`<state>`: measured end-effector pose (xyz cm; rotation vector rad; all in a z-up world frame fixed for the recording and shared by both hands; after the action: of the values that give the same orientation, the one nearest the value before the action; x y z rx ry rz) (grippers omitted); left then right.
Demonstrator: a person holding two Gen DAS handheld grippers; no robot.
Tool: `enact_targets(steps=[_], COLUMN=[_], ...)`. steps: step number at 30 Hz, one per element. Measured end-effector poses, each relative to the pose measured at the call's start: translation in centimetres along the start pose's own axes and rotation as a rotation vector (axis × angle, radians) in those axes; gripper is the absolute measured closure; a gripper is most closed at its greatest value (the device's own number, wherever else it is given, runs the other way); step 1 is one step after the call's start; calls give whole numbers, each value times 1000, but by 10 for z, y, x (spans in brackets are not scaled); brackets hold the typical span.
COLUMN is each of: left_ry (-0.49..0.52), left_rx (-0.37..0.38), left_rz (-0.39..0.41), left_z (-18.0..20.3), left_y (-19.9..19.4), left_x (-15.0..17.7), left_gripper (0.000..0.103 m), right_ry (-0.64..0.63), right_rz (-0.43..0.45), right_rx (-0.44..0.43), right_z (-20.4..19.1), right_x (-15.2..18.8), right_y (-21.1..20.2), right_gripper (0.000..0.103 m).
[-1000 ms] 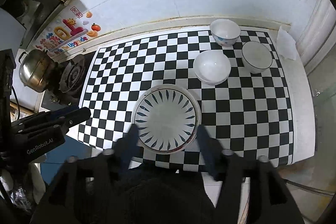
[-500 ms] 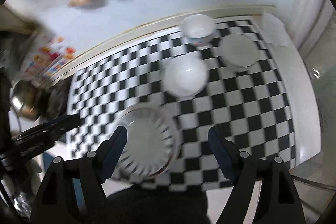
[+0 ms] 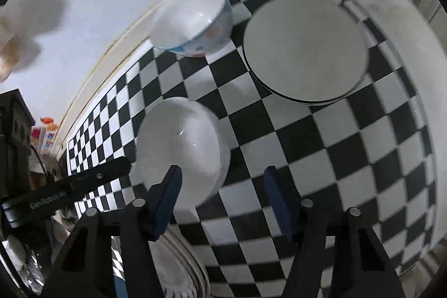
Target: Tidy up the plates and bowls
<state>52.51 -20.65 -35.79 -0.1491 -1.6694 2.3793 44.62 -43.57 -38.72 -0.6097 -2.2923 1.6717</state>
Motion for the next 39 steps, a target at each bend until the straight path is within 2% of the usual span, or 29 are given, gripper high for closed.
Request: enact_targets(steps=[1, 4, 5, 7, 12, 19, 29, 39], left_ry=[-5, 24, 38, 65, 89, 140, 194, 225], left_rx=[10, 5, 1, -30, -33, -18, 17, -26], left_rz=[-14, -31, -30, -25, -5, -9, -87, -159], left_z=[0, 4, 6, 12, 21, 42, 78, 88], left_y=[7, 19, 22, 24, 12, -3, 19, 55], left_x=[-4, -10, -11, -11, -5, 35, 95, 125], left_gripper=[63, 65, 74, 77, 80, 80, 80, 80], right_ry=[11, 30, 29, 18, -27, -74, -26, 17], right_rz=[-13, -58, -71, -78, -89, -90, -115, -136], right_rx=[-7, -30, -27, -10, 48, 50, 57, 87], right_z=[1, 2, 1, -1, -7, 1, 57, 100], right_x=[-2, -9, -11, -13, -12, 17, 87, 116], right_y=[7, 30, 37, 44, 44, 13, -25, -16], right_gripper=[49, 73, 84, 90, 93, 93, 93, 93])
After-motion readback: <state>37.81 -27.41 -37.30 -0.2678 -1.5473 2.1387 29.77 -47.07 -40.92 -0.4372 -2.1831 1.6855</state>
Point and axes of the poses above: each gripper's, at about its wrist camera, not at the fingertips, and y roughly the way its jaws point, z to its right, x to its underside, the point moved 3 cm from there along y, roughly the way its jaws point, and after that the axes turned 2 degrees about x, right-handed, at the moved point
